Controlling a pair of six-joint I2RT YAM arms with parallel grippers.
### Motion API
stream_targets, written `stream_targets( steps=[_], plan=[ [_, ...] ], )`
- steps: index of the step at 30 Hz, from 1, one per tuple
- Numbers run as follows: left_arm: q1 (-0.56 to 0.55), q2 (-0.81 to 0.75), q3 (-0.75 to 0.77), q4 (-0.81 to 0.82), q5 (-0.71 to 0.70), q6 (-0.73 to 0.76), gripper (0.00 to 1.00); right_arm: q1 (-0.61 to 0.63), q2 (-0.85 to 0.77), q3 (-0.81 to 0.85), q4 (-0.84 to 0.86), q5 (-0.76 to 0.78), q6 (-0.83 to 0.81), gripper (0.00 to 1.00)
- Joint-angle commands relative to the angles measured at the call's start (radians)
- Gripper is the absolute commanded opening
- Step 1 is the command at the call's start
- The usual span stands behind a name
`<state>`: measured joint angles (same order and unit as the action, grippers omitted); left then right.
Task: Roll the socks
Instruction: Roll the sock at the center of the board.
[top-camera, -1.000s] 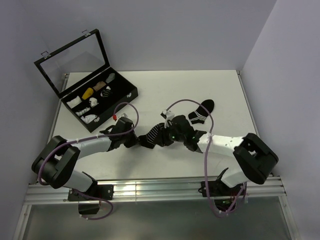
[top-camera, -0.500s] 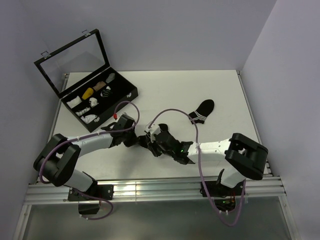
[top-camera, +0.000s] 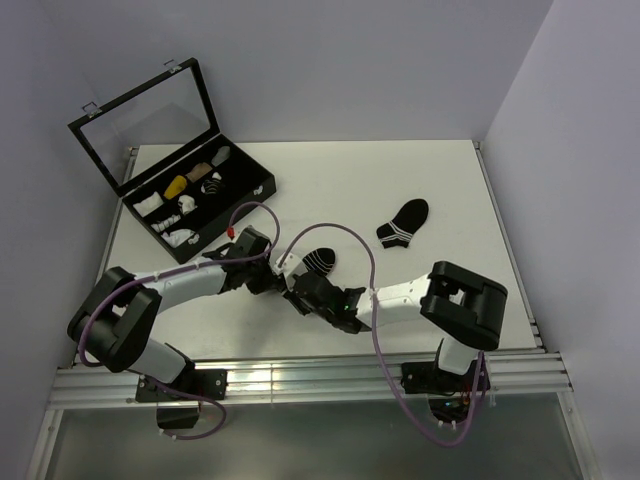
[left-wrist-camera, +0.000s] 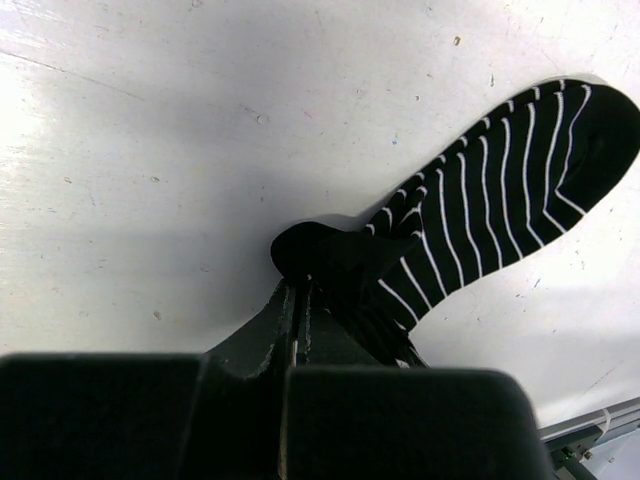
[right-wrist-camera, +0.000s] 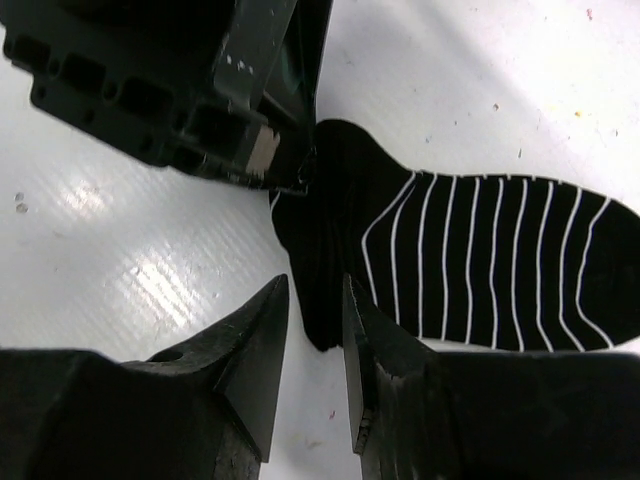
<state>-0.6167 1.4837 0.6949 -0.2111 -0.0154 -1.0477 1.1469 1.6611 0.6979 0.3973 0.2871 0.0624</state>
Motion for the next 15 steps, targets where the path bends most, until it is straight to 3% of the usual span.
stream_targets(
  steps=[1, 15],
  plan=[
    [0.002, -0.005, 0.041, -0.022, 0.006, 0.02, 0.0, 0.007, 0.031, 0.046, 0.044, 0.049, -0.023, 0.36],
    [0.002, -0.013, 0.035, -0.017, 0.026, 0.011, 0.0, 0.007, 0.154, 0.086, -0.031, -0.019, -0.013, 0.39]
  ],
)
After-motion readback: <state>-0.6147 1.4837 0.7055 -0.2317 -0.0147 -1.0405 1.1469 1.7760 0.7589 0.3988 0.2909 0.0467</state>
